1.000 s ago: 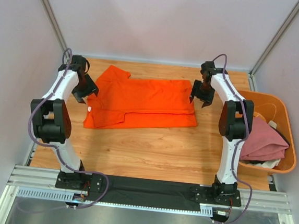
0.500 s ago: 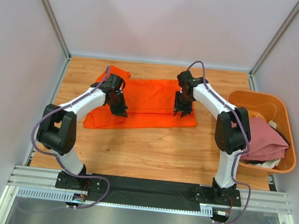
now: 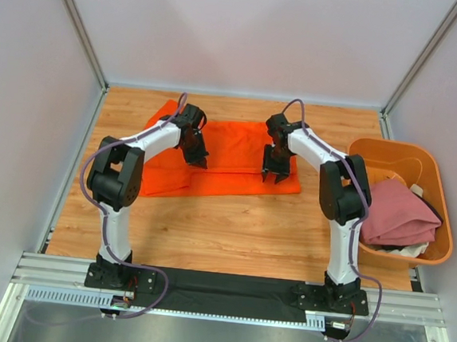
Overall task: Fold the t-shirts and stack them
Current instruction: Fold the tshirt
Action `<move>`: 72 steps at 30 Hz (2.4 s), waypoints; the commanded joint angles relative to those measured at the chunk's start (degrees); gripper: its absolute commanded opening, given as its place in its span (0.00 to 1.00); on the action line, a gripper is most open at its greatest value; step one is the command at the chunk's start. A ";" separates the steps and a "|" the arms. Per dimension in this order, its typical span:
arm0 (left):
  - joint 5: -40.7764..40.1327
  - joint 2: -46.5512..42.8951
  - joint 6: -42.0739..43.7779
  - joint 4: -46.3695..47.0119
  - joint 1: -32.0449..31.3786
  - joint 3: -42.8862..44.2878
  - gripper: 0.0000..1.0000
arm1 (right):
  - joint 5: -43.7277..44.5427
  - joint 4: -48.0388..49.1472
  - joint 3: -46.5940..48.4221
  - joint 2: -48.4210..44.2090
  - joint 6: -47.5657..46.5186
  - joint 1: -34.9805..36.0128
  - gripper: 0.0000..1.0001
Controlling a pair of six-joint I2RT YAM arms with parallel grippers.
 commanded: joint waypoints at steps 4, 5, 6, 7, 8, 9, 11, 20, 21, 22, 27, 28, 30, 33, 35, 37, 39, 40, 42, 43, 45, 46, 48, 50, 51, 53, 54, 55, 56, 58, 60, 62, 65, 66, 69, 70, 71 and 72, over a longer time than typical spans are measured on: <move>-0.97 4.21 0.97 -1.48 -0.96 6.42 0.06 | 2.39 1.13 5.91 2.78 0.04 -0.50 0.47; -1.76 4.30 1.06 -2.09 -1.04 7.12 0.05 | 2.39 1.12 6.44 3.22 0.04 -0.68 0.48; -2.29 4.39 1.06 -2.71 -1.13 8.00 0.05 | 2.39 1.21 6.97 3.66 -0.05 -0.76 0.48; -2.82 3.61 1.14 -3.41 -1.22 8.27 0.05 | 2.74 1.21 7.58 4.80 -0.05 -1.29 0.49; -3.95 2.73 1.41 -3.59 -1.83 8.19 0.07 | 4.57 1.21 9.24 5.50 -0.14 -1.55 0.49; -4.66 0.80 1.93 -3.85 -2.18 8.10 0.08 | 4.85 1.12 10.13 6.21 -0.22 -1.82 0.49; -5.72 -1.14 2.02 -4.73 -3.06 7.57 0.11 | 6.17 1.39 13.11 7.79 -0.57 -2.52 0.51; 0.78 -0.54 -1.84 0.62 -6.58 1.15 0.14 | 6.00 -3.79 23.15 12.63 -2.95 -5.07 0.59; 0.70 0.77 -1.49 0.98 -6.58 1.94 0.14 | 5.65 -3.89 21.14 10.63 -3.12 -5.07 0.60; 0.09 1.48 -0.97 1.07 -6.49 2.55 0.13 | 5.47 -3.63 19.91 9.22 -3.56 -4.99 0.63; -0.54 4.04 0.27 -1.04 -6.49 7.56 0.13 | 6.61 -0.64 10.15 0.95 -4.18 -5.07 0.72; -0.71 3.69 0.18 -1.22 -6.49 7.57 0.13 | 7.31 0.41 7.96 0.59 -4.18 -5.33 0.71; -1.15 2.55 0.35 -2.26 -6.49 7.66 0.13 | 7.49 0.42 6.98 1.20 -3.74 -5.77 0.66; -2.82 0.27 1.14 -3.85 -6.06 6.78 0.13 | 7.31 1.99 3.56 0.86 -3.13 -7.35 0.46; -2.91 -1.32 1.23 -4.12 -5.27 4.77 0.13 | 7.49 3.58 -0.03 0.06 -3.21 -7.97 0.36; -2.82 -4.04 1.84 -4.91 -3.42 3.01 0.13 | 7.66 4.90 -1.72 -0.47 -3.39 -8.67 0.25; -3.17 -7.80 2.29 -6.57 -0.54 -0.50 0.13 | 8.10 5.34 -4.18 -0.38 -3.56 -9.46 0.19; -3.78 -9.48 2.90 -6.84 0.61 -2.08 0.13 | 8.11 5.34 -5.15 -0.64 -3.30 -9.64 0.16; -4.31 -15.26 3.34 -7.54 3.42 -7.88 0.13 | 8.28 5.78 -9.08 -2.47 -3.21 -9.91 0.16; -4.66 -17.30 4.04 -7.55 6.57 -10.07 0.13 | 8.28 7.52 -10.50 -3.44 -3.39 -9.99 0.16; -4.93 -22.32 4.92 -6.85 9.49 -15.97 0.13 | 8.37 8.42 -12.62 -4.94 -3.74 -9.99 0.16; -4.32 -23.55 5.62 -6.67 12.37 -17.73 0.13 | 8.63 7.98 -12.63 -5.04 -4.09 -9.99 0.16; -3.44 -25.05 6.33 -6.41 14.50 -21.16 0.11 | 8.37 7.28 -13.23 -5.30 -4.35 -9.99 0.17; -3.52 -25.67 7.12 -6.32 15.48 -23.09 0.11 | 8.63 6.75 -14.81 -6.52 -4.18 -9.99 0.18; -3.96 -25.93 7.21 -6.14 15.65 -23.71 0.11 | 8.72 7.36 -15.87 -7.23 -4.18 -9.99 0.20; -4.84 -26.63 6.51 -5.79 16.79 -25.64 0.10 | 9.25 7.98 -19.03 -9.16 -4.70 -9.99 0.22; -4.58 -27.16 6.42 -6.05 17.15 -26.09 0.09 | 9.68 7.80 -19.39 -9.60 -4.97 -9.99 0.24; -5.01 -27.77 6.33 -6.31 17.41 -26.96 0.08 | 9.69 7.37 -18.96 -9.87 -5.49 -9.99 0.26; -5.63 -30.04 6.50 -6.40 17.50 -27.49 0.08 | 9.25 6.67 -18.43 -10.57 -5.67 -9.82 0.30; -7.12 -34.60 6.94 -6.23 17.76 -28.98 0.09 | 7.32 6.31 -16.59 -12.49 -5.94 -9.12 0.36; -7.39 -36.91 7.91 -6.67 19.34 -29.61 0.15 | 6.01 5.17 -14.57 -13.64 -5.85 -6.31 0.53; -6.26 -38.14 9.14 -6.41 21.96 -30.05 0.17 | 3.37 5.34 -10.45 -13.91 -5.24 -2.38 0.67; 0.85 -36.23 12.56 -3.26 24.35 -30.57 0.21 | -7.34 8.14 -6.31 -12.25 -3.31 1.68 0.72; 5.48 -35.35 13.09 -2.28 25.49 -30.66 0.22 | -10.23 8.94 -2.30 -9.72 -2.08 4.91 0.73; 7.46 -32.36 13.19 -0.61 25.59 -30.31 0.25 | -15.51 9.29 6.15 -3.48 0.55 9.94 0.72; 7.46 -31.74 12.40 0.79 25.50 -30.66 0.26 | -17.19 9.99 7.57 -1.89 1.96 10.83 0.71; 7.55 -31.39 12.05 1.67 25.59 -30.75 0.29 | -18.86 11.48 8.55 -0.65 3.19 11.79 0.68; 8.42 -31.04 11.78 2.73 25.59 -30.92 0.30 | -20.36 11.75 10.73 1.79 5.20 12.15 0.67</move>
